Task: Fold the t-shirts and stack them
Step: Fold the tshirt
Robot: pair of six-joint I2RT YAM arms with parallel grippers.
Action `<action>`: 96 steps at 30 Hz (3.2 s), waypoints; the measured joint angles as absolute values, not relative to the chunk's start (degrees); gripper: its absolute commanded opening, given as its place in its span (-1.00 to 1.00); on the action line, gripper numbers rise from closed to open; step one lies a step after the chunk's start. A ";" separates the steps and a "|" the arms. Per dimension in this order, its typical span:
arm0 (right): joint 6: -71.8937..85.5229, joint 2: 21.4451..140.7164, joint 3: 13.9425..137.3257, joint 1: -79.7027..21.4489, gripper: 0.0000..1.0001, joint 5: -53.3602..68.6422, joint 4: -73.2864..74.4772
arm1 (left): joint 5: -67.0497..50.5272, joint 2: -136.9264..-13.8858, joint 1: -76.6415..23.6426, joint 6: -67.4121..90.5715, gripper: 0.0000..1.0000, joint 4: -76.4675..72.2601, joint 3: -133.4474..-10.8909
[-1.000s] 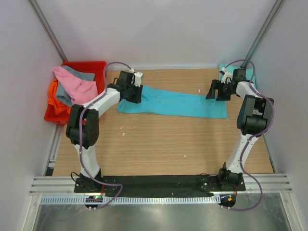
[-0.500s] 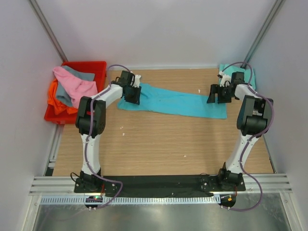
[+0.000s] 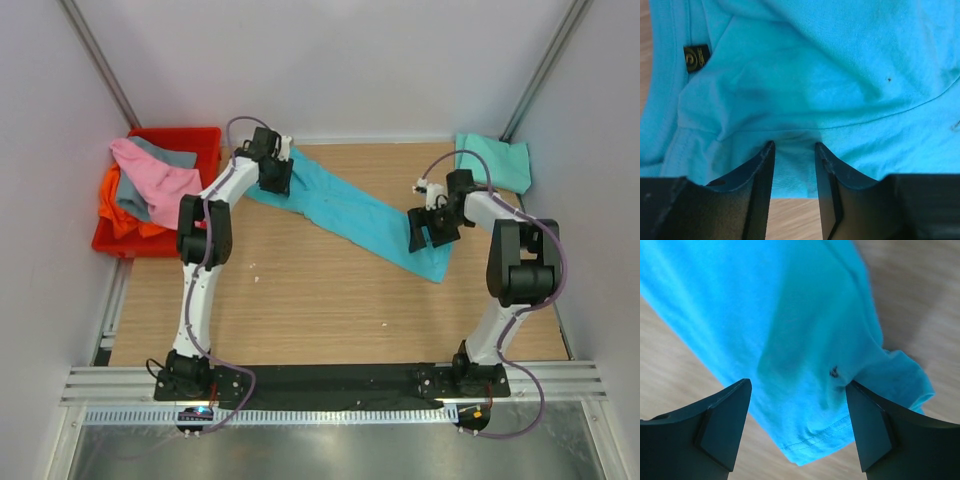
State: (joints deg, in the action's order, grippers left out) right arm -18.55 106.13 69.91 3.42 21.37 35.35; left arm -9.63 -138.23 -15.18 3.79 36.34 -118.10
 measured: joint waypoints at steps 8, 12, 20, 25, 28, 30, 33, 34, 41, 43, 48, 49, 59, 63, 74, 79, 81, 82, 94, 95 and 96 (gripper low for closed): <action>-14.41 101.36 66.81 -12.36 0.69 20.93 41.58 | -5.45 -144.07 -15.05 3.64 -0.07 38.70 -130.47; -14.44 98.89 66.98 -15.33 0.71 19.99 42.89 | -3.05 -142.28 -14.96 3.73 -0.03 37.89 -130.32; -14.46 94.56 74.13 -14.11 0.73 18.61 45.93 | -7.88 -120.07 -15.64 7.38 -0.07 34.74 -112.09; -14.66 92.92 75.22 -12.99 0.74 16.38 42.28 | -17.10 -110.04 -22.81 8.86 -0.20 31.48 -106.02; -12.88 94.59 76.18 -9.08 0.74 17.32 39.22 | -21.19 -109.23 -30.87 9.04 -0.23 29.08 -101.67; -11.44 96.90 78.24 -5.89 0.74 18.81 37.56 | -22.63 -109.23 -36.07 9.10 -0.23 27.64 -96.66; -9.89 102.04 84.03 -2.07 0.74 20.62 35.81 | -23.03 -109.36 -40.91 9.30 -0.24 27.07 -90.39; -9.43 103.50 85.78 -1.37 0.74 21.39 34.96 | -22.94 -109.54 -41.76 9.43 -0.23 27.09 -89.41; -5.21 108.71 89.82 0.43 0.75 28.29 30.87 | -21.50 -113.60 -43.38 9.63 -0.23 25.12 -91.74; -3.66 110.61 90.39 1.10 0.74 30.28 29.56 | -21.15 -117.14 -43.83 9.63 -0.24 24.80 -94.87; -1.54 115.04 91.22 3.36 0.74 32.36 28.27 | -20.34 -126.82 -46.22 9.69 -0.25 24.69 -102.13; -1.32 115.59 91.37 3.79 0.75 32.56 28.25 | -20.27 -128.95 -46.96 9.80 -0.25 24.82 -103.83; -1.19 115.90 91.39 7.57 0.75 34.09 27.68 | -21.23 -130.76 -53.93 11.53 -0.24 22.44 -100.62; -1.39 115.90 91.39 8.25 0.75 34.68 28.16 | -22.48 -124.05 -54.50 11.79 -0.23 19.64 -89.41; -1.61 115.90 91.39 8.32 0.76 36.73 30.22 | -21.52 -105.01 -52.58 9.91 -0.19 22.26 -63.83; -1.58 115.90 91.39 8.32 0.77 36.93 30.55 | -19.75 -102.13 -48.62 8.75 -0.41 27.68 -61.58; -1.72 115.94 91.68 8.19 0.77 37.21 31.03 | -17.69 -101.65 -46.54 7.90 -0.37 30.94 -61.98; -1.85 116.09 92.18 7.94 0.77 37.50 31.59 | -16.64 -101.25 -45.36 7.44 -0.32 32.14 -62.04; 0.93 133.56 118.83 -4.75 0.77 44.77 34.76 | -13.69 -89.03 -36.42 7.05 -0.20 32.38 -64.10; 2.13 135.85 121.73 -6.35 0.77 45.91 33.87 | -14.28 -88.55 -36.53 7.22 -0.21 32.29 -63.46; 3.33 137.25 123.33 -7.57 0.77 46.81 33.17 | -14.70 -88.38 -36.51 7.35 -0.21 32.32 -63.02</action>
